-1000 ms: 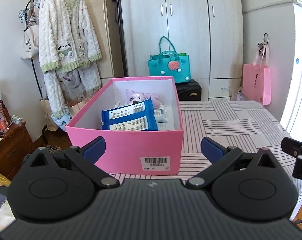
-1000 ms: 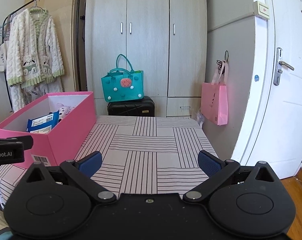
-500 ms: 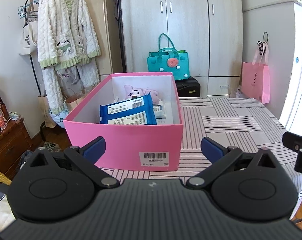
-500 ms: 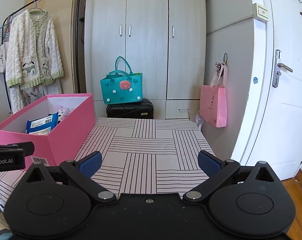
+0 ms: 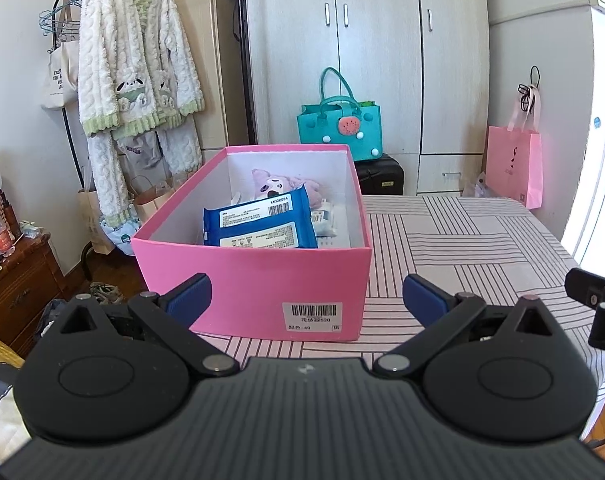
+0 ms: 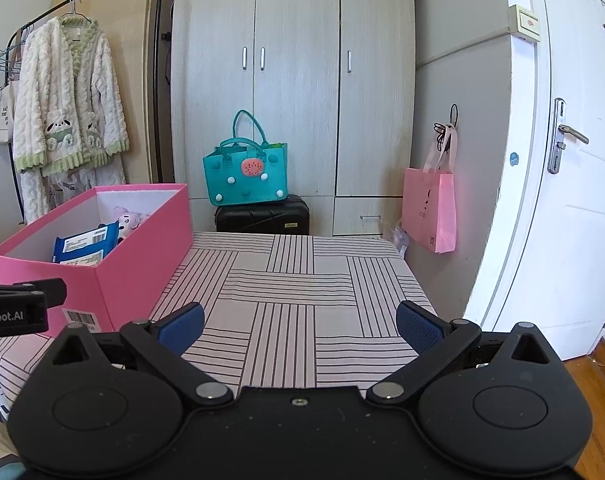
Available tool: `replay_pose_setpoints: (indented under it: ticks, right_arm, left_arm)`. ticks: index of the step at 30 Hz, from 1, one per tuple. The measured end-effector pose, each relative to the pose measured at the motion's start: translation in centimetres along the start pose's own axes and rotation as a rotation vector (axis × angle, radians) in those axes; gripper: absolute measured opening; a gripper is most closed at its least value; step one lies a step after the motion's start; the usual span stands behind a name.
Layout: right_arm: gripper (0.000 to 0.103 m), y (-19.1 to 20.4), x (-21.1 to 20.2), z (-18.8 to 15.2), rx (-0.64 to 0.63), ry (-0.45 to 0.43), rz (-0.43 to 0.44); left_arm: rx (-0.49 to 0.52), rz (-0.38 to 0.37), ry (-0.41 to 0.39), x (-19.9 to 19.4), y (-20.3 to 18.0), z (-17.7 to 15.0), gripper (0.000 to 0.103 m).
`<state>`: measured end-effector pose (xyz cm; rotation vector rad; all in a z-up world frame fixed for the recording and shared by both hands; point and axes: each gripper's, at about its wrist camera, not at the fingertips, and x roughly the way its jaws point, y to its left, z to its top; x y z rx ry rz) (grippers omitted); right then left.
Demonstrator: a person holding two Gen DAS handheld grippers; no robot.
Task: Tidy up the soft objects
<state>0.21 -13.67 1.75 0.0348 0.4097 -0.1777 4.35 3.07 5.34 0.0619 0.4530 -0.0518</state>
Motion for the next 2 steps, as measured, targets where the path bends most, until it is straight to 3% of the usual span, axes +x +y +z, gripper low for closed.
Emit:
replay_pose_setpoints:
  ticks: [2]
  right_arm:
    - [0.103, -0.04, 0.0, 0.0, 0.001, 0.0, -0.001]
  left_arm:
    - [-0.001, -0.003, 0.003, -0.06, -0.04, 0.03, 0.103]
